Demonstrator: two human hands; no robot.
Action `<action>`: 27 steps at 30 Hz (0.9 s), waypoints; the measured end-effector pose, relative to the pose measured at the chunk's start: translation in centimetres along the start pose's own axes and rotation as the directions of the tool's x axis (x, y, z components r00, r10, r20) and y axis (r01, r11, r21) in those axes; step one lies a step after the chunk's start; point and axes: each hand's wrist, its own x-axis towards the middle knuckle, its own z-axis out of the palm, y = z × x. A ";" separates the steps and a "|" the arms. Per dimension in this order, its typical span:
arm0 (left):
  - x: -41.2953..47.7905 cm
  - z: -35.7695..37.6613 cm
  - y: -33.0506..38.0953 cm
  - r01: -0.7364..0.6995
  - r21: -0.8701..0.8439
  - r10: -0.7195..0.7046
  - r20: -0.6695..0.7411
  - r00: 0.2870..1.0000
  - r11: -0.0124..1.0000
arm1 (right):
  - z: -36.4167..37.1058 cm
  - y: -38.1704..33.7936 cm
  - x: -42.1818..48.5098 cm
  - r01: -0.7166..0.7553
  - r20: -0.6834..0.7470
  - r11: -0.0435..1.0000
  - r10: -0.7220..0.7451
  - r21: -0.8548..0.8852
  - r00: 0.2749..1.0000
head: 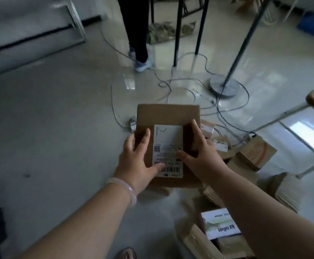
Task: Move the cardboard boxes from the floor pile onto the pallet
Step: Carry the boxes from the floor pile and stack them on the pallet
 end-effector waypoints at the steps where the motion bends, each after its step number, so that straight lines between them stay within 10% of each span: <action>1: -1.4 -2.9 0.8 0.031 0.017 -0.030 -0.032 0.999 0.999 | -0.6 -2.9 -0.7 0.042 0.036 0.999 -0.041 -0.021 0.999; 12: -20.3 -28.0 -2.3 0.284 -0.119 -0.308 -0.369 0.877 0.951 | 7.3 -29.2 -11.0 0.484 0.398 0.875 -0.446 0.007 0.802; 27: -50.5 -40.8 -23.3 0.558 -0.418 -0.697 -0.455 0.555 0.717 | 38.1 -47.5 -31.3 0.834 0.837 0.543 -0.499 0.102 0.223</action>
